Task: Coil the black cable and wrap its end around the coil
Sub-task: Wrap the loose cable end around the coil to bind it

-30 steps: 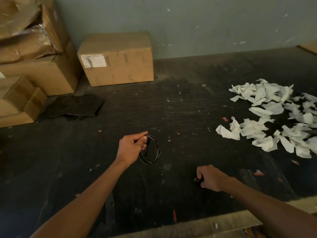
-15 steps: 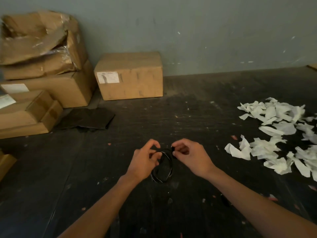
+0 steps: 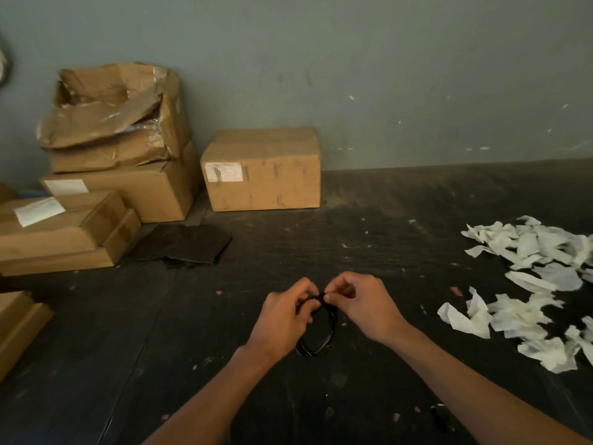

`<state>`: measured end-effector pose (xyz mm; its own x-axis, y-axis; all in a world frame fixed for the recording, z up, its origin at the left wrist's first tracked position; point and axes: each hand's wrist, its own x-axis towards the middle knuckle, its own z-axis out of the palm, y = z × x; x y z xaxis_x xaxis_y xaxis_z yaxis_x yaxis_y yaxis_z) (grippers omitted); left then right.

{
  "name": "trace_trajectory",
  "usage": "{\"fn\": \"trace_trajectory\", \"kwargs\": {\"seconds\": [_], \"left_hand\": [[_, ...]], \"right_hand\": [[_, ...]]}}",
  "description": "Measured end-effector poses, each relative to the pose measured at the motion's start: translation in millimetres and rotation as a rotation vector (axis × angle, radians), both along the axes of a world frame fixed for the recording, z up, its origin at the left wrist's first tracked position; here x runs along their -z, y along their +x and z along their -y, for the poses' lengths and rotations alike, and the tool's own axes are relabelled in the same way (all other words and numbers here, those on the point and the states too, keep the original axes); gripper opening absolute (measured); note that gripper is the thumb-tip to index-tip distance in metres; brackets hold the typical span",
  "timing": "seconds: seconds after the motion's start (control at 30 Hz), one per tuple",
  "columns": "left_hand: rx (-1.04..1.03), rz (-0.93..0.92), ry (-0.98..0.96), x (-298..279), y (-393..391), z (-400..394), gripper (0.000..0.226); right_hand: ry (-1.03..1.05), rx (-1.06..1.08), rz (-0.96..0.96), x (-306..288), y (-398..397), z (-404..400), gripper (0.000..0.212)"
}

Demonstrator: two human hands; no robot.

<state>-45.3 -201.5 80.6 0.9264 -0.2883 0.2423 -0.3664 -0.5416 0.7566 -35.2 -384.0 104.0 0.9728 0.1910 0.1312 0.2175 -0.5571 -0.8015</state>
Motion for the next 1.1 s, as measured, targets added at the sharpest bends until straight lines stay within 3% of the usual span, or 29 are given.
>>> {"fn": "trace_trajectory", "kwargs": {"seconds": [0.17,0.43,0.53,0.6,0.63,0.77,0.83,0.93,1.1], "left_hand": [[-0.033,-0.002,-0.035,2,4,0,0.012],[-0.125,0.001,-0.117,-3,19,-4,0.023],[-0.144,0.004,-0.107,-4,22,-11,0.025],[-0.143,0.038,-0.071,-5,24,-13,0.026],[-0.142,0.06,-0.048,-5,25,-13,0.026],[-0.103,0.172,0.074,-7,27,-12,0.019],[-0.091,0.244,0.124,-8,27,-11,0.018],[-0.084,0.279,0.149,-7,27,-10,0.019],[-0.106,0.14,0.072,-4,31,-13,0.028]], "right_hand": [[0.037,0.001,0.052,2,-3,-2,0.023],[0.303,0.001,0.236,6,-9,4,0.024],[0.366,-0.127,0.109,3,-10,10,0.023],[0.461,-0.164,-0.011,3,-9,10,0.011],[0.549,-0.149,-0.088,2,-9,8,0.004],[0.864,0.068,-0.461,-1,-6,-4,0.019],[0.893,0.158,-0.592,-1,-5,-9,0.008],[0.917,0.205,-0.723,1,-5,-16,0.022],[0.934,0.276,-0.777,3,-2,-19,0.026]]}}
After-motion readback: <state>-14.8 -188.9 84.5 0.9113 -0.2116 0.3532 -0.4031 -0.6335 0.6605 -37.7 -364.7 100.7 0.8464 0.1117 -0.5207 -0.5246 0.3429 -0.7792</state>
